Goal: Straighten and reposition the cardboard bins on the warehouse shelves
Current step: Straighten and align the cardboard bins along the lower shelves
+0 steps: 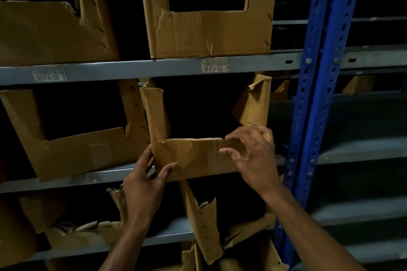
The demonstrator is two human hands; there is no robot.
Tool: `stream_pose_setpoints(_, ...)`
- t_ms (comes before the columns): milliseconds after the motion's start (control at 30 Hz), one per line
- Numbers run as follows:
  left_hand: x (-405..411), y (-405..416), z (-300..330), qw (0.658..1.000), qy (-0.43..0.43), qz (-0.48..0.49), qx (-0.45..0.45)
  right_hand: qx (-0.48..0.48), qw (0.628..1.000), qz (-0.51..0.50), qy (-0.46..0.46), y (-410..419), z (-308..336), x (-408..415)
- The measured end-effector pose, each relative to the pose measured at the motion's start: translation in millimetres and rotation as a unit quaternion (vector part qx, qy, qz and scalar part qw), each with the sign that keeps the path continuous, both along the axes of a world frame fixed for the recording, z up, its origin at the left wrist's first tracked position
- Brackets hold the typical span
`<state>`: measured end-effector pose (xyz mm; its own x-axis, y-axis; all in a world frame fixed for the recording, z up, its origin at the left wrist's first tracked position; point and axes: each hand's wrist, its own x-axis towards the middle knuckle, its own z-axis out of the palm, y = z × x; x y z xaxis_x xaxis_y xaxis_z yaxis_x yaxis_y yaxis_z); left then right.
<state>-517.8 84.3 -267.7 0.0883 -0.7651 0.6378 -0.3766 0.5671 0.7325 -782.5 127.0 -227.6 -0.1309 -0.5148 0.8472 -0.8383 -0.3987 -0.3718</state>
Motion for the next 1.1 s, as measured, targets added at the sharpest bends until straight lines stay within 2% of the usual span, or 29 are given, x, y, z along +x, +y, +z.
stream_pose_setpoints(67,6,-4,0,1.000,0.004,0.003,0.003,-0.022,0.998,-0.044,-0.033,0,-3,3)
stream_pose_setpoints(167,5,-16,-2,1.000,0.014,-0.009,0.011,-0.010,0.985,-0.094,-0.147,-4,-16,-12)
stream_pose_setpoints(233,1,-27,-5,1.000,0.013,-0.020,0.010,0.047,0.970,-0.061,-0.232,-7,-32,-24)
stream_pose_setpoints(300,-3,-36,-5,0.999,0.005,-0.034,0.014,0.136,0.952,-0.008,-0.274,-12,-44,-33)
stream_pose_setpoints(400,-5,-50,-3,0.998,-0.020,-0.047,0.035,0.204,0.948,-0.021,-0.243,-22,-59,-39)
stream_pose_setpoints(600,3,-67,-3,0.991,-0.101,-0.045,0.070,0.188,0.953,-0.092,-0.221,-36,-68,-49)
stream_pose_setpoints(800,2,-64,-6,0.985,-0.165,0.007,0.044,0.196,0.952,-0.137,-0.192,-42,-74,-53)
stream_pose_setpoints(900,2,-61,-8,0.984,-0.165,0.029,0.059,0.202,0.953,-0.164,-0.156,-40,-87,-57)
stream_pose_setpoints(1033,4,-61,-14,0.992,-0.110,0.024,0.055,0.206,0.955,-0.191,-0.100,-36,-99,-63)
stream_pose_setpoints(1100,6,-60,-12,0.994,-0.080,0.007,0.078,0.200,0.956,-0.189,-0.104,-36,-98,-62)
